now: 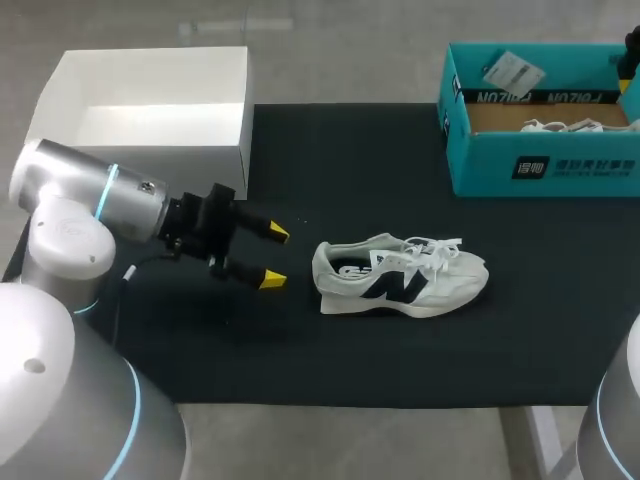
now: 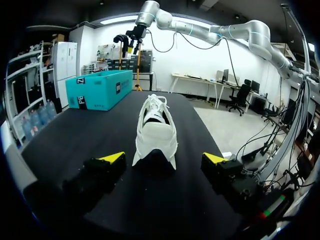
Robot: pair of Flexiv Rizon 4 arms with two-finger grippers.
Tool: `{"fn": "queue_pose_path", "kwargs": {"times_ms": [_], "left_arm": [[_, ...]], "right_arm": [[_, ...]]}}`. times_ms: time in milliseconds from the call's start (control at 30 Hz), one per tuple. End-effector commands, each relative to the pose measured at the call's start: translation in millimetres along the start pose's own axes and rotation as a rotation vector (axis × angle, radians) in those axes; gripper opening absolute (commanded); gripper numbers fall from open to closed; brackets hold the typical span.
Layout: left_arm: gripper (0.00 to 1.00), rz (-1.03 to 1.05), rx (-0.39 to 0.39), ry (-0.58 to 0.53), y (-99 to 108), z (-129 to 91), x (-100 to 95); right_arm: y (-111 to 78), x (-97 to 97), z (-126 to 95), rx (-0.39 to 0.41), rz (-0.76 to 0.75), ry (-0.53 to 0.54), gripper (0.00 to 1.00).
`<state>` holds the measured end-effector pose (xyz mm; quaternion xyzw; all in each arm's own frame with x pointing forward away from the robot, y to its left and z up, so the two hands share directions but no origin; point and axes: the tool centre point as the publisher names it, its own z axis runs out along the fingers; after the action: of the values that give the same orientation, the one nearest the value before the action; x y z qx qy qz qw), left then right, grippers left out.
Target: Take the shoe out of the shoebox, open the shoe tongue, remove and reinsert the insole, then place the shoe into the shoebox
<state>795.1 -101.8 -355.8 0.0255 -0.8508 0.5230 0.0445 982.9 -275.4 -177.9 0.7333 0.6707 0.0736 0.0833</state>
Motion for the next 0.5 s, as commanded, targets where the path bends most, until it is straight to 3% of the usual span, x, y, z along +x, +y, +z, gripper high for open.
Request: {"fn": "queue_pose_path", "kwargs": {"times_ms": [33, 500], "left_arm": [[1.00, -0.007, -0.010, -0.011, 9.6, 17.5, -5.7], [1.00, -0.011, -0.035, 0.003, 30.0, 53.7, -16.4]], "right_arm": [[-0.2, 0.0, -0.1, 0.000, 0.000, 0.000, 1.00], [-0.2, 0.0, -0.1, 0.000, 0.000, 0.000, 1.00]]}}
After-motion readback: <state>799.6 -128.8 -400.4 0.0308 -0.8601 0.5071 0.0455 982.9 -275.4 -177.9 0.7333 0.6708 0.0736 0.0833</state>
